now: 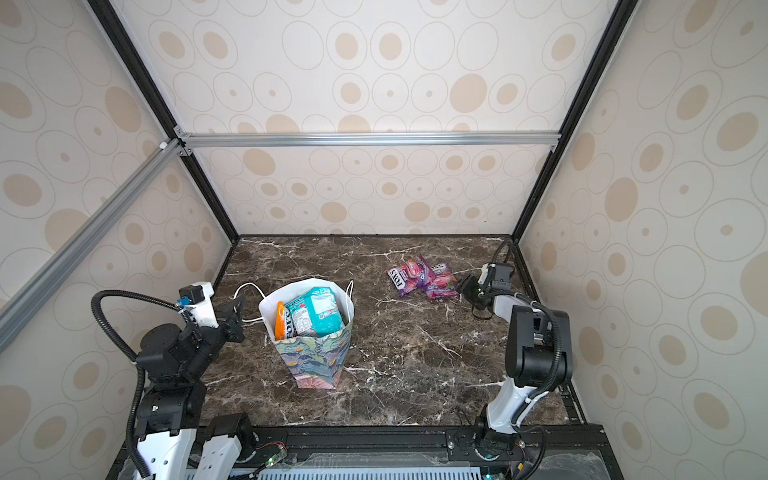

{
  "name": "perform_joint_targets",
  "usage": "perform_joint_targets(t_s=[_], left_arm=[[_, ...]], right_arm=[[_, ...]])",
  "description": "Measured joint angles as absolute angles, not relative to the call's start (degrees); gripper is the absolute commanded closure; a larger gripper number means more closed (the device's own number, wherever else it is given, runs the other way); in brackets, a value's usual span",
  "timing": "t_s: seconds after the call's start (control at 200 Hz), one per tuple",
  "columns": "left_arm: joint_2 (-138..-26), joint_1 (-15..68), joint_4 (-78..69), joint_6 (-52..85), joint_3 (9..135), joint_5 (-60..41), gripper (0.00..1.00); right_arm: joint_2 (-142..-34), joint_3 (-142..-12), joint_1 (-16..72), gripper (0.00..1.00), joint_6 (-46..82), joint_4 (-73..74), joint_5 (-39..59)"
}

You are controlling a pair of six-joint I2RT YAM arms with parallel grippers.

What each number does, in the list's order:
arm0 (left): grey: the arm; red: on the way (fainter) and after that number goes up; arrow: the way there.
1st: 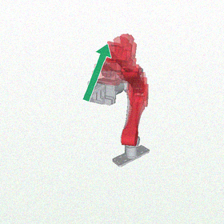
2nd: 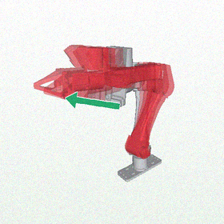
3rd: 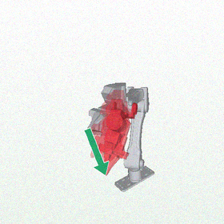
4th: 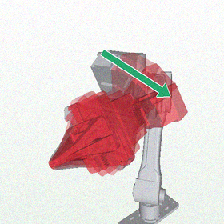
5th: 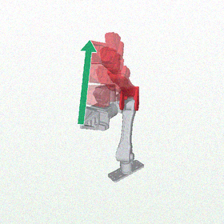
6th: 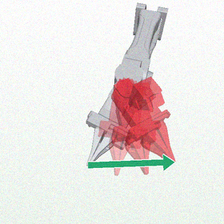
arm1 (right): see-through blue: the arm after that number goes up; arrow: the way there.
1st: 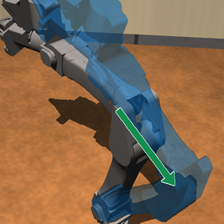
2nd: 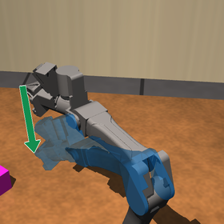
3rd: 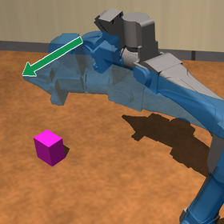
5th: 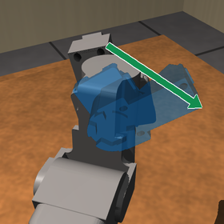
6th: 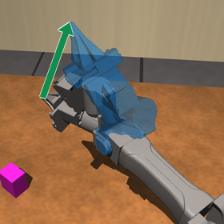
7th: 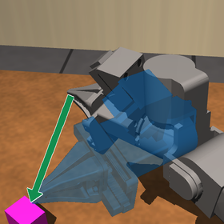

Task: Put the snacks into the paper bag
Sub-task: 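Lower the open right gripper onto the purple Berries packet's edge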

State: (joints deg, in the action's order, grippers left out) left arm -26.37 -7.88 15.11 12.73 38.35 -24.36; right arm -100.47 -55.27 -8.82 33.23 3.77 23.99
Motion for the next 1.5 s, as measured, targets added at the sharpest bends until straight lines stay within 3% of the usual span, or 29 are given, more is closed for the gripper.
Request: perform_joint_targets(t_s=[0.715,1.245,1.396,1.501], left_arm=[[-26.4,-7.9,15.1,12.7,38.4,-24.3,1.0],[-26.4,-7.9,15.1,12.7,38.4,-24.3,1.0],[-26.4,-7.9,15.1,12.7,38.4,-24.3,1.0],[-26.4,-7.9,15.1,12.7,38.4,-24.3,1.0]], right_arm=[[-111.5,-58.5,-9.5,0.37,38.2,13.0,32.0],[-111.8,-58.9,-9.5,0.41,38.1,13.4,32.8],[-112.1,-59.9,-9.6,0.48,37.9,12.4,32.8],[-112.5,-60.1,-9.7,0.63,38.0,12.4,32.8]])
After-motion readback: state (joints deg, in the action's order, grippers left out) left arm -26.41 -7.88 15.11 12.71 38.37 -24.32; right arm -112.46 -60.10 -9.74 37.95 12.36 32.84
